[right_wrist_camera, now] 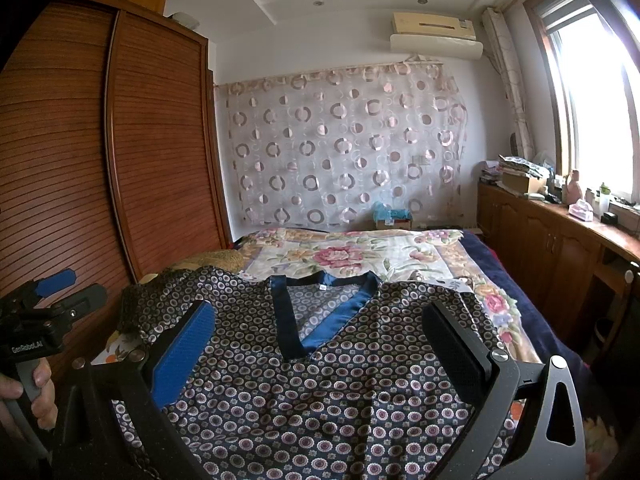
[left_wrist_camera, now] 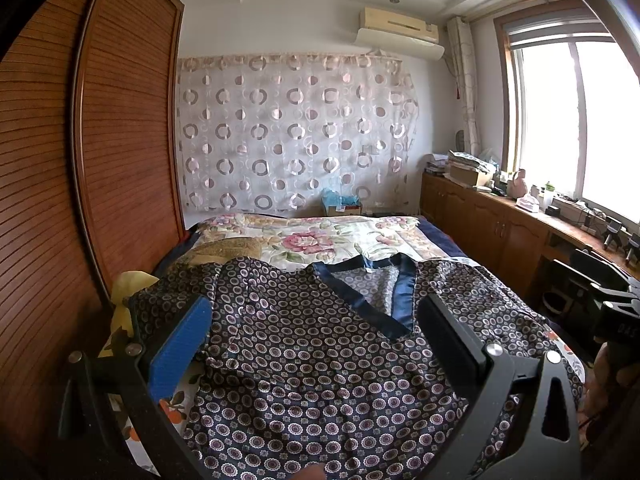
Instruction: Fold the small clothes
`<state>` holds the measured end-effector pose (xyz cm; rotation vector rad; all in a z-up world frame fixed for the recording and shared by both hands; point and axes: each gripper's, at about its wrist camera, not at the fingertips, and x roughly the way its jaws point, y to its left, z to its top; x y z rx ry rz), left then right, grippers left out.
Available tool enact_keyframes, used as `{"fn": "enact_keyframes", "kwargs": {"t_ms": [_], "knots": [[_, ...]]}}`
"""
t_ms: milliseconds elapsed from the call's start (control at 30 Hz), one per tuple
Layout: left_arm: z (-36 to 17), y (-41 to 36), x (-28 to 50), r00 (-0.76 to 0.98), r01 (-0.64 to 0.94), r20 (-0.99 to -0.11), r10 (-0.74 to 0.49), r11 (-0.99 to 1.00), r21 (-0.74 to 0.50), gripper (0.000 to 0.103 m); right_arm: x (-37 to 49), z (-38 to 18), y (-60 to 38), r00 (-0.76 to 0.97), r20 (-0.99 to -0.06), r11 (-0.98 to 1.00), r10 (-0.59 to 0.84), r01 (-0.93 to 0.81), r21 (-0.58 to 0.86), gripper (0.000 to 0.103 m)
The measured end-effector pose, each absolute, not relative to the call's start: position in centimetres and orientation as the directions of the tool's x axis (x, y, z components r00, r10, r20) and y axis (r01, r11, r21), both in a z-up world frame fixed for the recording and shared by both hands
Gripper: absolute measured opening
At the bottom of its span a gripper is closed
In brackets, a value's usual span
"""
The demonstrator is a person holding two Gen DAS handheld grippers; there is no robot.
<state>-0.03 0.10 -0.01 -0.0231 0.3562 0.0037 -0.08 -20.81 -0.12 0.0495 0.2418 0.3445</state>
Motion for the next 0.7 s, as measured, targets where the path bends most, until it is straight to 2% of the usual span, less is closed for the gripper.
{"fn": "enact_keyframes", "kwargs": {"t_ms": [700], "knots": [[0.28, -0.06, -0.25, 0.939, -0.007, -0.345, -0.001, 1.0, -0.023, 0.103, -0.02, -0.05, -20.82, 0.913, -0.222, 0.939, 0.343, -0.33, 0.094, 0.103]]}}
